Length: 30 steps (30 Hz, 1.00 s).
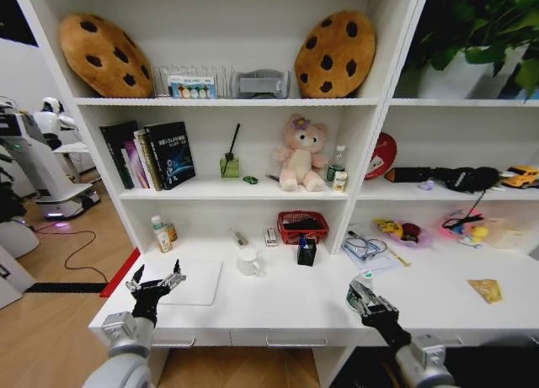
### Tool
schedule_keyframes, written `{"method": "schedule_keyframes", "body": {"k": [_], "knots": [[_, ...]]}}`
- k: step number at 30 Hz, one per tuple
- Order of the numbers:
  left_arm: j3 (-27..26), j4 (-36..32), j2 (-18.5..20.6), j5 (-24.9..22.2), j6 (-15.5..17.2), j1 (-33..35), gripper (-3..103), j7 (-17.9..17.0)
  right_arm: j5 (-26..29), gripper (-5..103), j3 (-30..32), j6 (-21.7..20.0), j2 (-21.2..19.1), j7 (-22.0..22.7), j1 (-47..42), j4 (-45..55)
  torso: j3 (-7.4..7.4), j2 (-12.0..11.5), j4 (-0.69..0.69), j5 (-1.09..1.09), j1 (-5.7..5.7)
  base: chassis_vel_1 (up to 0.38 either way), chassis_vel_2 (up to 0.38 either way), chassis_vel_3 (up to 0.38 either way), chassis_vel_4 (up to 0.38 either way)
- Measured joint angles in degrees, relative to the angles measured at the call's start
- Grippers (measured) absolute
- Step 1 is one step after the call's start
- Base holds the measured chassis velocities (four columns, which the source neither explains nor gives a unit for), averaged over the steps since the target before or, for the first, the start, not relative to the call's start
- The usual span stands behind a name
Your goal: Organize the objects on the table.
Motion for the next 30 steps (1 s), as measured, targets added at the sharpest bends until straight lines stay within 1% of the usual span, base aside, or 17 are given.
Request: {"method": "schedule_keyframes", "body": {"k": [5,7,9,10,11,12,14,15,16,17,19,20,22,24,25,27,30], "knots": [[0.0,0.0,0.0,0.0,0.0,0.0,100,0.0,0.4,25,-0.1,0.0,0.6,0.6,-1.4,-0.6,0.00,0.0,0.00,0.01,-0.01,0.209,-0.212,-0.236,0.220],[0.0,0.0,0.0,0.0,0.0,0.0,100,0.0,3.3,25,-0.8,-2.2,1.3,0.9,-3.5,-1.9,0.00,0.0,0.01,-0.03,-0.02,0.230,-0.237,-0.232,0.226],[0.0,0.0,0.0,0.0,0.0,0.0,100,0.0,4.4,25,-1.1,-2.9,1.4,1.2,-3.8,-2.4,-0.01,0.0,0.00,0.00,-0.03,0.222,-0.218,-0.225,0.210],[0.0,0.0,0.0,0.0,0.0,0.0,100,0.0,7.2,25,-2.0,-4.5,1.9,2.3,-3.8,-4.4,-0.02,0.0,-0.02,-0.01,-0.07,0.177,-0.154,-0.240,0.180],[0.0,0.0,0.0,0.0,0.0,0.0,100,0.0,7.2,25,-2.0,-4.5,1.9,2.3,-3.8,-4.4,-0.02,0.0,-0.02,-0.01,-0.07,0.177,-0.154,-0.240,0.180],[0.0,0.0,0.0,0.0,0.0,0.0,100,0.0,8.1,25,-2.5,-5.3,2.4,2.6,-2.6,-7.4,-0.03,0.1,0.03,-0.01,-0.09,0.066,-0.079,-0.164,0.180],[0.0,0.0,0.0,0.0,0.0,0.0,100,0.0,6.6,25,-2.6,-5.2,3.0,2.0,-0.5,-12.7,-0.03,0.0,0.01,-0.01,-0.08,0.039,-0.042,-0.099,0.091],[0.0,0.0,0.0,0.0,0.0,0.0,100,0.0,6.6,25,-2.6,-5.2,3.0,2.0,-0.5,-12.7,-0.03,0.0,0.01,-0.01,-0.08,0.011,-0.005,-0.099,0.047],[0.0,0.0,0.0,0.0,0.0,0.0,100,0.0,5.5,25,-2.8,-5.0,3.0,1.3,0.5,-15.9,-0.01,0.0,-0.04,0.03,-0.07,0.011,-0.069,-0.064,0.047],[0.0,0.0,0.0,0.0,0.0,0.0,100,0.0,5.5,25,-2.8,-5.0,3.0,1.3,0.5,-15.9,-0.01,0.0,-0.04,0.03,-0.07,0.011,-0.069,-0.064,0.047],[0.0,0.0,0.0,0.0,0.0,0.0,100,0.0,2.4,24,-3.8,-5.5,2.8,-1.2,2.4,-23.6,0.00,0.0,-0.01,-0.01,-0.01,-0.076,-0.050,0.035,-0.007],[0.0,0.0,0.0,0.0,0.0,0.0,100,0.0,2.4,24,-3.8,-5.5,2.8,-1.2,2.4,-23.6,0.00,0.0,-0.01,-0.01,-0.01,-0.091,-0.032,0.035,-0.014],[0.0,0.0,0.0,0.0,0.0,0.0,100,0.0,-2.1,24,-4.7,-4.5,3.4,-3.4,4.6,-31.2,0.02,0.0,0.03,0.03,0.04,-0.029,0.041,0.097,-0.043],[0.0,0.0,0.0,0.0,0.0,0.0,100,0.0,-7.0,24,-4.7,-1.8,5.0,-6.6,6.5,-39.2,0.02,0.0,0.02,-0.01,0.04,-0.022,0.047,0.061,-0.023],[0.0,0.0,0.0,0.0,0.0,0.0,100,0.0,-7.0,24,-4.7,-1.8,5.0,-6.6,6.5,-39.2,0.02,0.0,0.02,-0.01,0.04,-0.010,0.039,0.061,-0.023],[0.0,0.0,0.0,0.0,0.0,0.0,100,0.0,-11.4,24,-3.9,1.5,6.2,-9.0,7.6,-44.5,0.01,0.0,0.00,0.00,0.03,0.000,0.000,0.000,0.000],[0.0,0.0,0.0,0.0,0.0,0.0,100,0.0,-12.6,24,-3.4,3.2,6.3,-9.7,8.8,-49.3,0.00,0.0,-0.01,-0.01,-0.02,0.000,0.000,0.000,0.000]]}}
